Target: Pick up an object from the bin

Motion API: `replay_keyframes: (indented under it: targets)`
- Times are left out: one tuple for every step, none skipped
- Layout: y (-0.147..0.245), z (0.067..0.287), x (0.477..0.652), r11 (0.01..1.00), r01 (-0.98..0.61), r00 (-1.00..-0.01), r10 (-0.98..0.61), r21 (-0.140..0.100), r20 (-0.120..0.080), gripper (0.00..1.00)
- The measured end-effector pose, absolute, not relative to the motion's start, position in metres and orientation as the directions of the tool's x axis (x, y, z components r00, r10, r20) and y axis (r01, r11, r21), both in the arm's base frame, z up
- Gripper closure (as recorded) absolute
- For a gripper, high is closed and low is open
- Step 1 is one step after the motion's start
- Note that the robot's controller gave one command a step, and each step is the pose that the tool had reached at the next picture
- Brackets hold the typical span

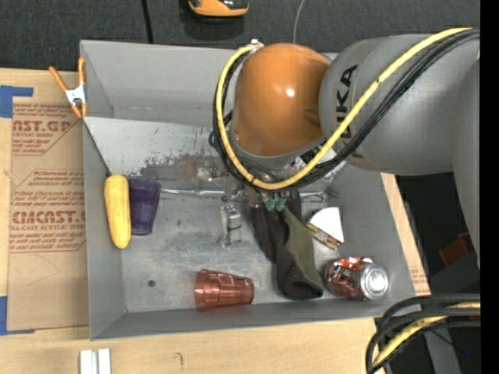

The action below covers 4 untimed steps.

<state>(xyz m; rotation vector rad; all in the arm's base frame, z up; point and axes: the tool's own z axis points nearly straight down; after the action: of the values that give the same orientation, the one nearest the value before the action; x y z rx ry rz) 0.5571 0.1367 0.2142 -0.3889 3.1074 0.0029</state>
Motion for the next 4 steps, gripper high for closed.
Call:
replay_keyframes:
  targets:
    - [0.148, 0.168, 0.534, 0.946, -0.323, -0.946, -0.323, 0.000, -0.002, 0.00]
    - [0.117, 0.137, 0.523, 0.924, -0.383, -0.924, -0.383, 0.002, -0.002, 0.00]
    - [0.101, 0.114, 0.480, 0.908, -0.418, -0.908, -0.418, 0.002, 0.001, 0.00]
    - [0.096, 0.071, 0.483, 0.799, -0.601, -0.799, -0.601, -0.002, -0.010, 1.00]
